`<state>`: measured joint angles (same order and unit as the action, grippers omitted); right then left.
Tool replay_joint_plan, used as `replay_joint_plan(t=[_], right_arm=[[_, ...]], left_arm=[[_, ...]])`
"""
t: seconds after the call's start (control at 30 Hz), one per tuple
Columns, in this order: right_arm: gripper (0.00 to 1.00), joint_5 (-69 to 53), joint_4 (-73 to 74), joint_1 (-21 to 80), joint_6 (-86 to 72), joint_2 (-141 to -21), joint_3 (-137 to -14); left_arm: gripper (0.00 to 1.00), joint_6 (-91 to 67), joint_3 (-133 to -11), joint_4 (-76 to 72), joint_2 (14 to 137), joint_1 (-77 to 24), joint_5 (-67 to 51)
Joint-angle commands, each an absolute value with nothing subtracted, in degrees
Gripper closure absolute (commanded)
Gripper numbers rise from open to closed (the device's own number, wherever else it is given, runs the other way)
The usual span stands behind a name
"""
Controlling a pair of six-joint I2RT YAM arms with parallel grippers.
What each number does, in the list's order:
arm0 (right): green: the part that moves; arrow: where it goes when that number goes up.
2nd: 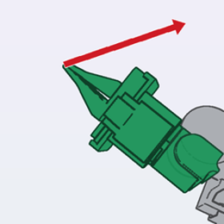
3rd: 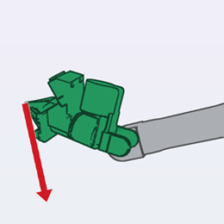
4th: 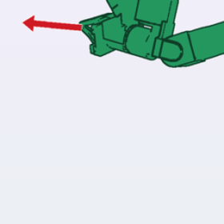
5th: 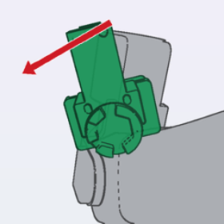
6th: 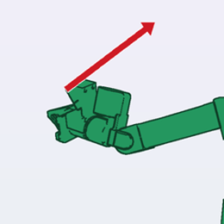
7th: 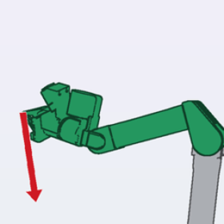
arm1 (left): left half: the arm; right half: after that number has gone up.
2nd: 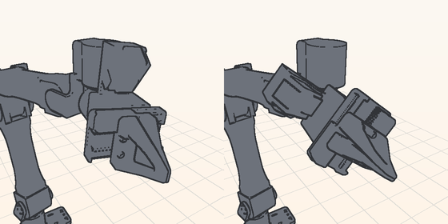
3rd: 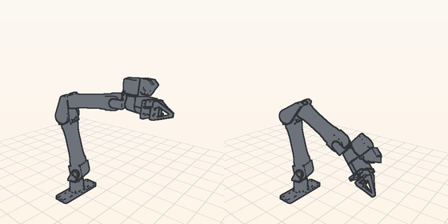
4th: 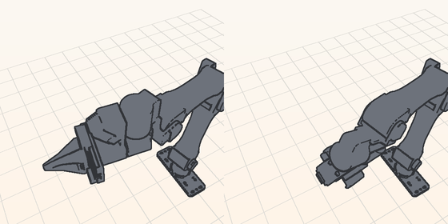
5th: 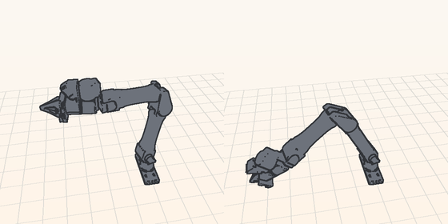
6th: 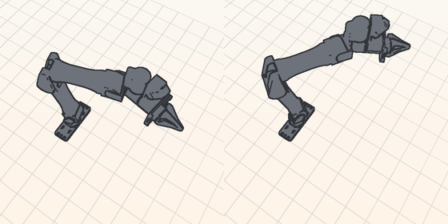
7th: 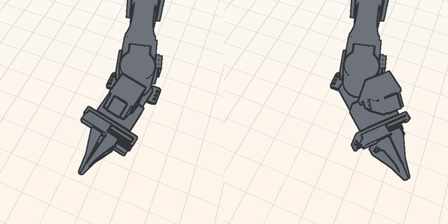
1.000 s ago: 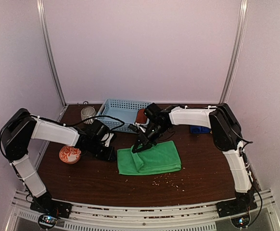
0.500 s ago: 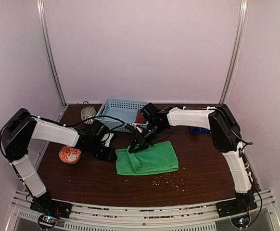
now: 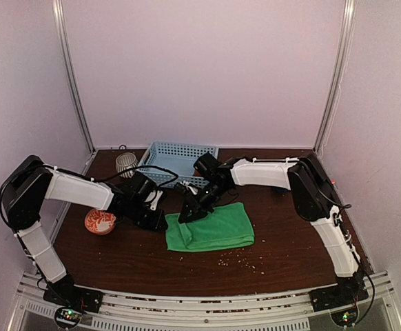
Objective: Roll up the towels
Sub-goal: Fold the towel at the center of the board.
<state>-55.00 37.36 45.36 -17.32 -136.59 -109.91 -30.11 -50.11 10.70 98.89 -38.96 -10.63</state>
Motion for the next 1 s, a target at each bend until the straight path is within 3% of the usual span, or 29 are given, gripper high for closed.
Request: replay_joint_plan(t=[0.0,0.17,0.4,0.7,0.97], right_arm=[[0.81,-55.37,37.94,46.21,-15.6,-137.7,-113.68],[0.63,-57.17,43.36,45.71,-8.27,-132.13,-114.89],[0.53,-55.33,52.18,41.34,8.64,-119.68,-107.25],[0.59,-36.43,45.44,38.0,15.81,-109.71,-88.57],[0.61,-28.75,37.01,37.79,17.26,-108.17,-77.01]], left_arm=[[0.83,-30.66,-49.37,12.22,99.31,-39.2,-9.38],[0.83,-31.78,-49.97,14.51,95.19,-39.22,-4.58],[0.81,-31.87,-53.13,18.37,84.5,-39.27,3.46],[0.65,-22.64,-58.28,14.17,90.87,-39.03,-10.28],[0.64,-30.39,-57.72,9.26,98.48,-37.57,-12.93]])
